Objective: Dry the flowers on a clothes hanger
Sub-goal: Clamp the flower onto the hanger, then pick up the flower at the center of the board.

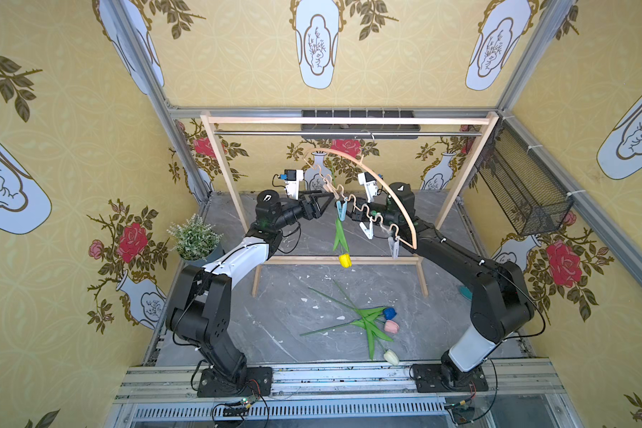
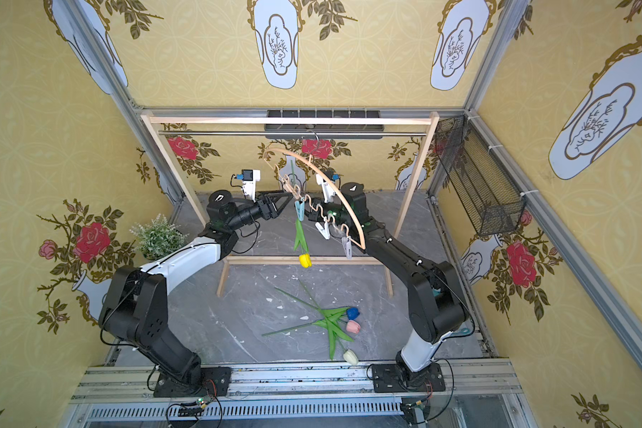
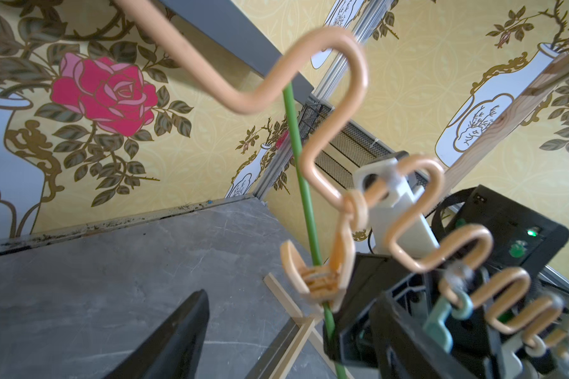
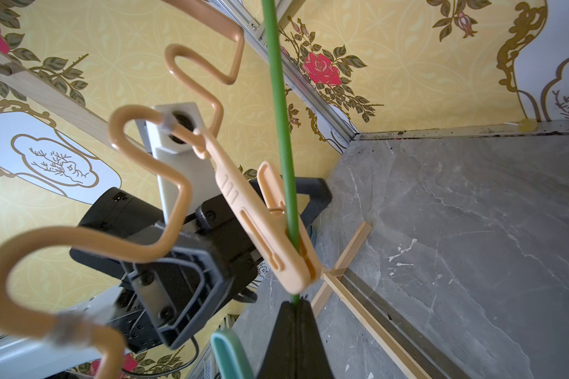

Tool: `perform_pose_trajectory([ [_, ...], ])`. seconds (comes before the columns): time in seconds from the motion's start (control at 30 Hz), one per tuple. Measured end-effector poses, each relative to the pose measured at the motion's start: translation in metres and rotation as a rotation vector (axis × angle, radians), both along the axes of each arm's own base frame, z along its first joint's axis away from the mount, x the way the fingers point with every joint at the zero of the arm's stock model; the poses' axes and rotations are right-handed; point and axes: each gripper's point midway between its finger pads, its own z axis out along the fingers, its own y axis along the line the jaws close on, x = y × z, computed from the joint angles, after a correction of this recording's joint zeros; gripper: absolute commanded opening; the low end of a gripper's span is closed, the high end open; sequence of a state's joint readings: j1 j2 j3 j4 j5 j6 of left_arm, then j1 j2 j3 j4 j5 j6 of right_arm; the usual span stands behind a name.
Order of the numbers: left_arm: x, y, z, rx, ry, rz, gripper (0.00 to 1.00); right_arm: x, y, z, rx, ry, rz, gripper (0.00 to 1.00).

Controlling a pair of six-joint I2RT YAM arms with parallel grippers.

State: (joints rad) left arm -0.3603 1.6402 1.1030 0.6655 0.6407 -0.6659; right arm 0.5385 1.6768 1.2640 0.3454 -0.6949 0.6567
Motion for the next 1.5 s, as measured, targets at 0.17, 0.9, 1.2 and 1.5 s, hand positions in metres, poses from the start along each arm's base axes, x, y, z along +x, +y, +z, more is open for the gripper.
perform_pose_trajectory([
  [0.17, -0.017, 0.01, 0.007, 0.033, -0.014, 0.024, 0.85, -0.002, -0.004, -0.016, -0.019, 0.028, -0.005, 0.19],
  [0.9, -0.078, 0.065, -0.038, 0.156, 0.144, 0.269, 0.86, -0.043, -0.057, -0.091, -0.247, 0.145, -0.193, 0.57],
  [1.2, -0.114, 0.108, -0.091, 0.258, 0.404, 0.433, 0.85, -0.148, -0.041, -0.165, -0.567, 0.173, -0.099, 0.57],
  [1.5, -0.165, 0.122, -0.157, 0.423, 0.619, 0.488, 0.82, -0.199, -0.051, -0.213, -0.755, 0.225, -0.15, 0.57],
])
